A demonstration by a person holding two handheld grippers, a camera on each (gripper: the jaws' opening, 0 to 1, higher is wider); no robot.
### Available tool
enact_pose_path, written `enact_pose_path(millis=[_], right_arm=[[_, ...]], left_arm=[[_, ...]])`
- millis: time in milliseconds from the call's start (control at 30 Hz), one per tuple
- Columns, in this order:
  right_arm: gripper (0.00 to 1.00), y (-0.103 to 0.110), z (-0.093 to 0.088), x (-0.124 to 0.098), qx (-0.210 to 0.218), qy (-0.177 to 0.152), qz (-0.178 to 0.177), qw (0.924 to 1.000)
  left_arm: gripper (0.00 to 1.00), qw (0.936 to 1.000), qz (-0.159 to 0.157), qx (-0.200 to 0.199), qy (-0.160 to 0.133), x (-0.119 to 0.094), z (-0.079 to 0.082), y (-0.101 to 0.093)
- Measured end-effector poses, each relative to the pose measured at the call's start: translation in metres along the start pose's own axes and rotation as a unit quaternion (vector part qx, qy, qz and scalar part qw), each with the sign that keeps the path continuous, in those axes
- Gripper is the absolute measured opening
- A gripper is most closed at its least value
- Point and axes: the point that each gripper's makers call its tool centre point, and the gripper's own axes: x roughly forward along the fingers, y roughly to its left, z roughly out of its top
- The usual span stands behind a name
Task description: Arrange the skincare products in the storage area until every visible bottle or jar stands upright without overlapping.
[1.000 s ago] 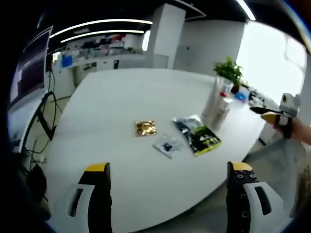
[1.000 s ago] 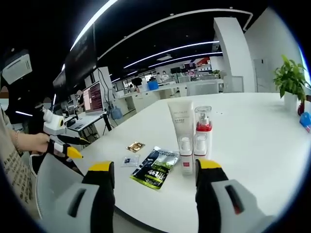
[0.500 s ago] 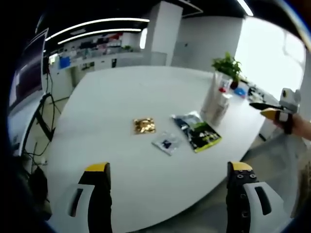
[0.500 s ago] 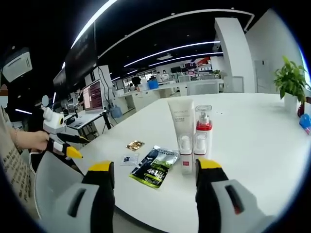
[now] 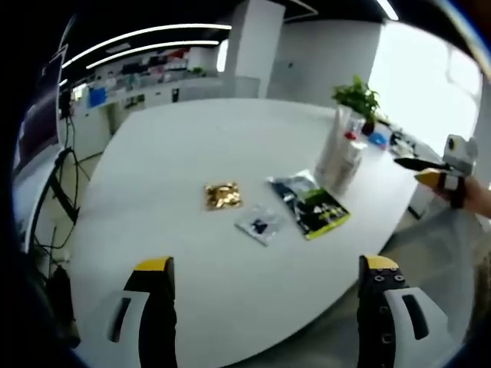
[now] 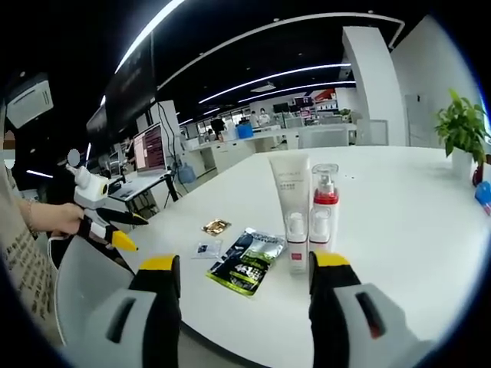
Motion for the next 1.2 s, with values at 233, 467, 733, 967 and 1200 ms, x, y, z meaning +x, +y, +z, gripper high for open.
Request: enact_pose_path(millis=[233, 467, 733, 967, 1200], right_arm=[[0.68, 0.001, 0.000, 0.000, 0.001, 0.001, 0.004, 1.0000], [0.68, 0.000, 0.000, 0.001, 0.004, 0.002, 0.004, 1.0000], [0.68, -0.002, -0.002, 0.003, 0.004, 0.010, 0.003, 0.9999], [0.68, -0.005, -0.004, 0.003, 0.009, 0.015, -0.004, 0.9998], [0.69, -0.008, -0.006, 0.004, 0.013, 0.020, -0.011, 0.9997]], left_arm=[[0.97, 0.9996, -0.011, 0.018, 0.016, 0.019, 0.001, -0.005], [0.93, 0.9979, -0.026, 0.050, 0.034, 0.041, 0.006, -0.004], [0.87, 0.9935, -0.043, 0.084, 0.064, 0.073, 0.007, -0.002], [0.79, 0.9874, -0.057, 0.118, 0.089, 0.098, 0.006, 0.001], [0.70, 0.9803, -0.071, 0.148, 0.110, 0.111, 0.007, -0.001]])
